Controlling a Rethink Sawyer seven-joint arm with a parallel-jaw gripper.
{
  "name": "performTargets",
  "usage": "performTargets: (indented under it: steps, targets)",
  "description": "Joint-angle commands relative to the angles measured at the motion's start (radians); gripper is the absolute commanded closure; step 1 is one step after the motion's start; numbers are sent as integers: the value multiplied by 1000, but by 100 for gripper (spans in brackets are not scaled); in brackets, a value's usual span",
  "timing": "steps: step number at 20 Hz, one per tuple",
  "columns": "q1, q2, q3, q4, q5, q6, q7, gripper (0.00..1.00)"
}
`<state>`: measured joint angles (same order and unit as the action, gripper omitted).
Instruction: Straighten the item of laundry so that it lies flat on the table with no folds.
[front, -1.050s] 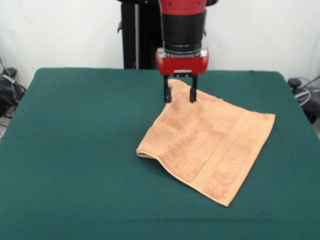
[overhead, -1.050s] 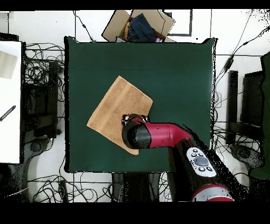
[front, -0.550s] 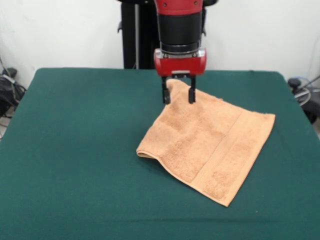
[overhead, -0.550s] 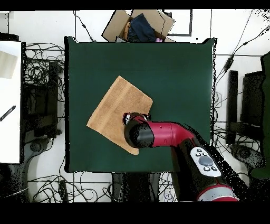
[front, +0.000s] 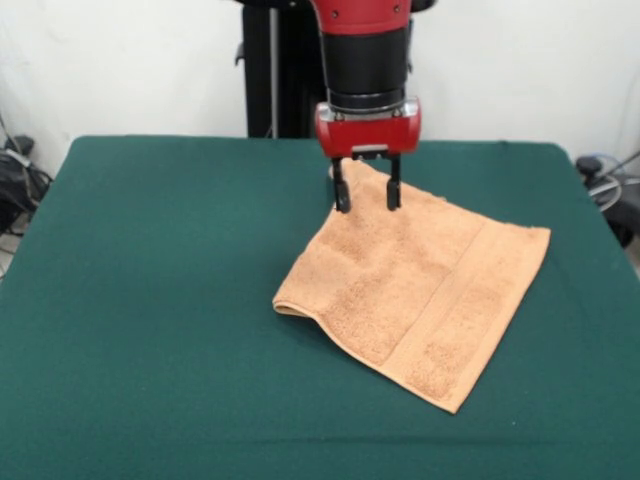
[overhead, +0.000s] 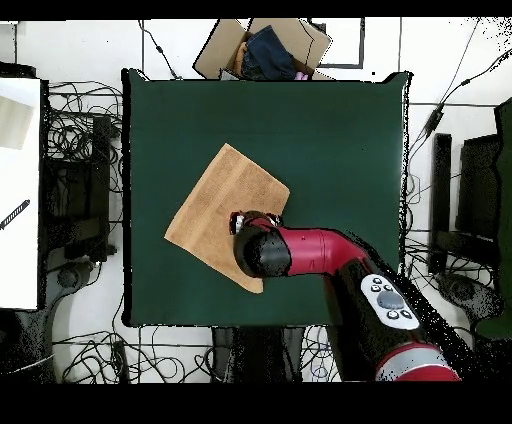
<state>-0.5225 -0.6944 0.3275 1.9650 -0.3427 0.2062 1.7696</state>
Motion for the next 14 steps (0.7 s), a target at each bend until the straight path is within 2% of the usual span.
performTargets:
  steps: [1, 14]
  targets:
    - [-38, 70, 94, -26, -35, -8, 23, 0]
    - [-99, 130, 153, -80, -48, 34, -26, 0]
